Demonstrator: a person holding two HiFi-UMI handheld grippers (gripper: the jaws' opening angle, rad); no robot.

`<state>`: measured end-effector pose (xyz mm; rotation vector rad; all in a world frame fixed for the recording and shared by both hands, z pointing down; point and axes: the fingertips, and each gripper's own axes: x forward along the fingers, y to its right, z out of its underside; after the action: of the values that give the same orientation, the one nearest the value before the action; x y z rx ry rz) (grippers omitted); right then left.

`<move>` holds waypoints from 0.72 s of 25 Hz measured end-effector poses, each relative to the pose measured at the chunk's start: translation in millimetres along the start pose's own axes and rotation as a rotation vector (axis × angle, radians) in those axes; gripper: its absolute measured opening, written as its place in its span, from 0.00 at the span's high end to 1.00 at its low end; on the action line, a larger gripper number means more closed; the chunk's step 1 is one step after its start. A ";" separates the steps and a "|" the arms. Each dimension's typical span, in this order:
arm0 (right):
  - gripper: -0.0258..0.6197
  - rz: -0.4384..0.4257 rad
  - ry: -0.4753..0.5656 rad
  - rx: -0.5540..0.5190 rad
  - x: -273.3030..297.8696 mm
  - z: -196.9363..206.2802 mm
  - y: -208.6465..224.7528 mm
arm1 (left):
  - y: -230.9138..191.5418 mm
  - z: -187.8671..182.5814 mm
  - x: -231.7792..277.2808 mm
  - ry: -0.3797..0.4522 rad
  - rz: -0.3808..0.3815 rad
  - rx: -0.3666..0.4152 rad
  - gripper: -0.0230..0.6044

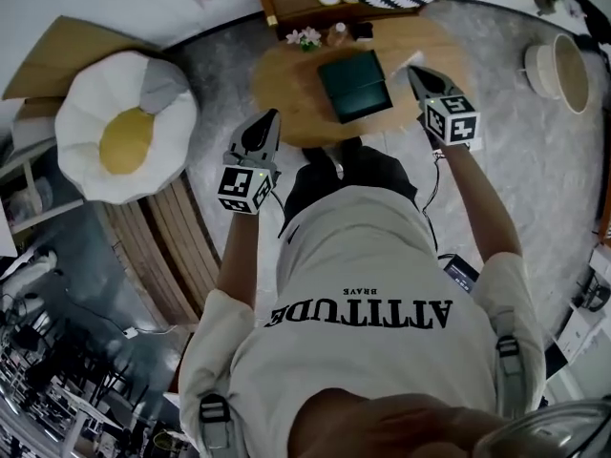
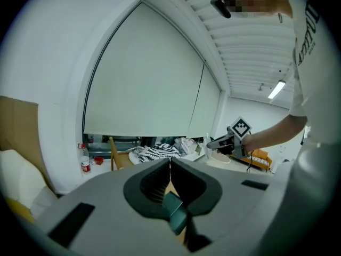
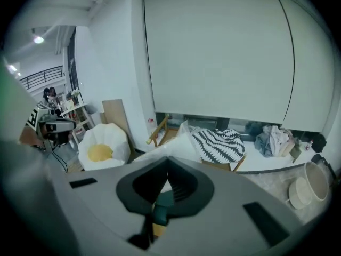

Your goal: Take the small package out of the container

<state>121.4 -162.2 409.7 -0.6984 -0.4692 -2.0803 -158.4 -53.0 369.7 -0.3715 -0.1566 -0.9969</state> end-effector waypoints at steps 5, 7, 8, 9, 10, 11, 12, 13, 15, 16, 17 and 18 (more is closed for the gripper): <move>0.93 -0.004 0.104 -0.014 -45.1 -41.2 2.2 | 10.3 -38.8 -9.1 0.051 -0.018 0.009 0.93; 0.93 -0.028 0.126 -0.028 -59.3 -49.1 2.1 | 16.9 -52.2 -13.4 0.057 -0.034 0.008 0.93; 0.93 -0.039 0.135 -0.036 -66.5 -51.5 3.3 | 22.3 -58.9 -15.2 0.061 -0.042 0.008 0.93; 0.93 -0.045 0.144 -0.043 -74.1 -53.4 5.6 | 29.0 -65.6 -16.6 0.070 -0.048 0.008 0.93; 0.93 -0.049 0.156 -0.048 -82.3 -55.1 8.9 | 36.6 -71.8 -17.4 0.081 -0.053 0.008 0.93; 0.93 -0.052 0.170 -0.050 -90.9 -57.1 12.8 | 44.2 -77.1 -17.4 0.094 -0.059 0.009 0.93; 0.93 -0.056 0.187 -0.051 -99.8 -59.5 17.0 | 51.6 -81.3 -16.8 0.104 -0.067 0.011 0.93; 0.93 -0.059 0.206 -0.052 -109.0 -62.3 21.3 | 58.5 -84.3 -15.8 0.113 -0.076 0.012 0.93; 0.93 -0.065 0.241 -0.061 -127.3 -67.4 29.4 | 71.6 -87.8 -13.5 0.126 -0.096 0.012 0.93; 0.93 -0.068 0.256 -0.069 -136.3 -69.1 33.4 | 78.1 -88.7 -12.6 0.131 -0.106 0.012 0.93; 0.93 -0.070 0.271 -0.077 -145.3 -70.5 37.4 | 84.7 -89.3 -11.9 0.136 -0.116 0.011 0.93; 0.93 -0.073 0.286 -0.084 -154.2 -71.7 41.6 | 91.5 -90.0 -11.5 0.141 -0.126 0.012 0.93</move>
<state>206.0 -129.8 259.9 -0.4263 -0.2505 -2.2349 -91.1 -33.1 261.6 -0.2811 -0.0586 -1.1420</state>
